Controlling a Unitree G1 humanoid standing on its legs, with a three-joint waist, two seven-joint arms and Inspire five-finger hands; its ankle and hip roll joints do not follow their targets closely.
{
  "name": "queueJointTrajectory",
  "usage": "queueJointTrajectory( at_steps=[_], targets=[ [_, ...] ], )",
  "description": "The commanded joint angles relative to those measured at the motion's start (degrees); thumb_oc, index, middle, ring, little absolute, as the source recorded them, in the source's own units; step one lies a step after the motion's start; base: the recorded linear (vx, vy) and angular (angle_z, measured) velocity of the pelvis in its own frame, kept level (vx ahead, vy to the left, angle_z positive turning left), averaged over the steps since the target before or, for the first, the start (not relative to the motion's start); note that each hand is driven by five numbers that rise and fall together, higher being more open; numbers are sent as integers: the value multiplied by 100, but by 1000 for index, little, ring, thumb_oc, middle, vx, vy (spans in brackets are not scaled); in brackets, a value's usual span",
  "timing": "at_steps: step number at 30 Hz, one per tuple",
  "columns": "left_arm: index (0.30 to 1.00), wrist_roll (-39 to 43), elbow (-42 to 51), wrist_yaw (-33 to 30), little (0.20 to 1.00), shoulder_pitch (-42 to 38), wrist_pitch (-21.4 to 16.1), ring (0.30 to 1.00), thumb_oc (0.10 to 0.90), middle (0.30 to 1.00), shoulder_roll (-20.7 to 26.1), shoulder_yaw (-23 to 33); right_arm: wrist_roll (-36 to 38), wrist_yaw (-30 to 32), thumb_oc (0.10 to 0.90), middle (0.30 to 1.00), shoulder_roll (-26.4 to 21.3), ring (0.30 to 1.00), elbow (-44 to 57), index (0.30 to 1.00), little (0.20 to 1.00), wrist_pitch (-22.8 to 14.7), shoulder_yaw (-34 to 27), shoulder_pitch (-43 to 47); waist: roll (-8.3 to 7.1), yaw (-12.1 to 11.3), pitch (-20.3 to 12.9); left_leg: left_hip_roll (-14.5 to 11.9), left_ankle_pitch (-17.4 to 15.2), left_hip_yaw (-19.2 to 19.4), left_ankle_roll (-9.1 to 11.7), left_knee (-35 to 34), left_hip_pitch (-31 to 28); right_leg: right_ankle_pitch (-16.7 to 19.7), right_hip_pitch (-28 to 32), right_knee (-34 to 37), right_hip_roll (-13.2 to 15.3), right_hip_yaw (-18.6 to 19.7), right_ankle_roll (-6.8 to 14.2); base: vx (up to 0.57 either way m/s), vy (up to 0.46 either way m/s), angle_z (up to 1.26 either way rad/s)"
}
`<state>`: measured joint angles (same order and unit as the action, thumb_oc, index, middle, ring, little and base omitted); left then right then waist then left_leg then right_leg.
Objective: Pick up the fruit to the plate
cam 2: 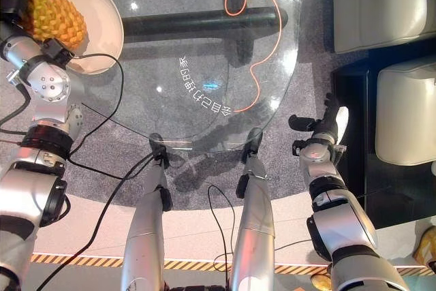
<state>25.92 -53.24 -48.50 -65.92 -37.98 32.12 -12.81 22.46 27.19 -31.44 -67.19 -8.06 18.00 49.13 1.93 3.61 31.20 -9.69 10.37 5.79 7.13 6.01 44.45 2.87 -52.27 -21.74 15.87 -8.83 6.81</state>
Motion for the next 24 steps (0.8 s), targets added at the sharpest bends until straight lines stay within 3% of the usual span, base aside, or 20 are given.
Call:
queueJointTrajectory(
  at_steps=[1, 18, 19, 23, 24],
  targets=[
    [300, -374, -113, -16, 200, -1038, -436, 300, 100, 300, 614, 81, -180, 98, 800, 900, -192, 900, -205, 900, 900, -91, 96, 130, -188, -6, -140, -92, -713, -65, 256, 828, 188, -229, 460, 405, -130, -57, 213, 0, 0, 0],
    [300, -181, -512, 268, 200, -1283, -427, 300, 100, 300, 625, -79, -204, 82, 800, 900, -214, 900, -240, 900, 900, -113, 190, 235, -204, 68, -140, -92, -694, -46, 261, 802, 186, -216, 445, 436, -165, -1, 212, 0, 0, 0],
    [347, -196, -541, 281, 255, -1296, -419, 347, 155, 347, 616, -85, -202, 89, 800, 900, -210, 900, -249, 900, 900, -127, 195, 234, -202, 72, -140, -90, -696, -43, 260, 805, 192, -214, 442, 442, -160, 0, 213, 0, 0, 0],
    [404, -200, -560, 296, 321, -1276, -395, 404, 221, 404, 616, -107, -204, 92, 800, 900, -216, 900, -227, 900, 900, -113, 194, 227, -207, 70, -140, -90, -698, -46, 262, 830, 199, -207, 440, 433, -153, -2, 216, 0, 0, 0],
    [448, -207, -565, 297, 373, -1277, -386, 448, 273, 448, 612, -110, -201, 107, 800, 900, -208, 900, -223, 900, 900, -115, 198, 231, -207, 69, -140, -89, -697, -43, 262, 824, 201, -207, 442, 441, -153, -5, 217, 0, 0, 0]
  ],
)
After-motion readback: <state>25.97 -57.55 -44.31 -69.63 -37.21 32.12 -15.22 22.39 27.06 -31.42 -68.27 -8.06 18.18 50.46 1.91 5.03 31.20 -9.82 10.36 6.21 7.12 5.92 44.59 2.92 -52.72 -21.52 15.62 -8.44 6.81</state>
